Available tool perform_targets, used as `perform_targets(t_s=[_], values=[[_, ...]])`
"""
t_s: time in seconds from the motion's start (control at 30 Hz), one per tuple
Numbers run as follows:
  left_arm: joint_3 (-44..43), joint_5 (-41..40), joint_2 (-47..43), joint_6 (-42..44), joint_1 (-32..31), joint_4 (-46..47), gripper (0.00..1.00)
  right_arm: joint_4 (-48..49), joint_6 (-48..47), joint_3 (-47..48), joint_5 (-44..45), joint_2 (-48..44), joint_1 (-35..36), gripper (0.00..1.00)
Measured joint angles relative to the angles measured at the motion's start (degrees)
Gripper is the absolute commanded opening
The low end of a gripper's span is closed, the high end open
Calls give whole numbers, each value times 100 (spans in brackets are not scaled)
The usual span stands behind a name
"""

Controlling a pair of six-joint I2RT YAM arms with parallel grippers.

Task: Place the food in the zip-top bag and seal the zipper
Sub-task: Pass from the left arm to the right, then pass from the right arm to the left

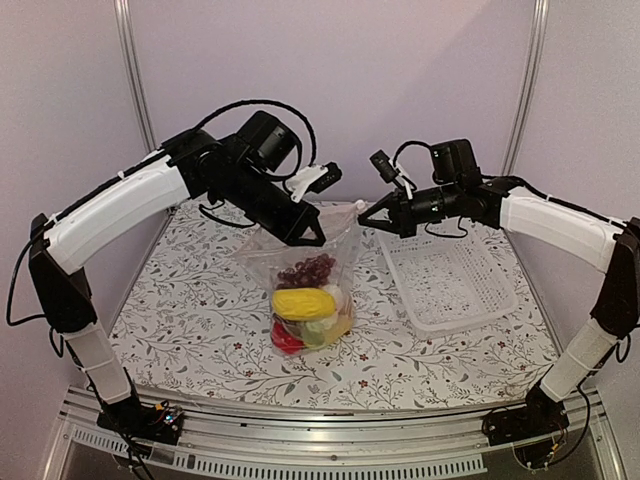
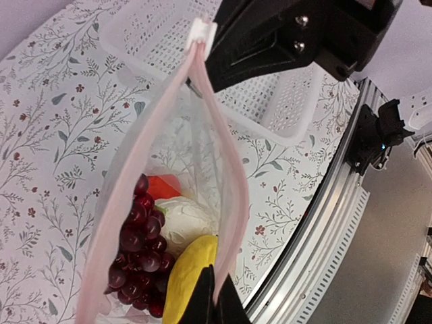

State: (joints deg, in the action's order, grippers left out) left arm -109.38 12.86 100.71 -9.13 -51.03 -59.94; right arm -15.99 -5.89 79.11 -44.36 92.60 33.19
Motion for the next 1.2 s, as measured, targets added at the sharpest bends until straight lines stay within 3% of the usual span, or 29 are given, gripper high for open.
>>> perform_targets(t_s=[0.17,0.4,0.5,0.7,0.93,1.2], values=[[-345,-293,2,-4,33,-83,20,-225,7,0,415,-339,107,0],[-407,-509,-225,184,-39,730,74,-505,186,-173,876,-914,271,0],[-7,-634,-470,407,-203,1403,86,-588,275,-426,979,-1152,341,0],[476,-584,-586,927,-437,2487,87,-758,411,-874,1115,-1591,385,0],[529,81,-160,1388,-437,3128,84,-979,461,-1064,1110,-1971,389,0],[505,601,278,1746,-442,3279,57,-1062,461,-1244,1106,-2210,389,0]])
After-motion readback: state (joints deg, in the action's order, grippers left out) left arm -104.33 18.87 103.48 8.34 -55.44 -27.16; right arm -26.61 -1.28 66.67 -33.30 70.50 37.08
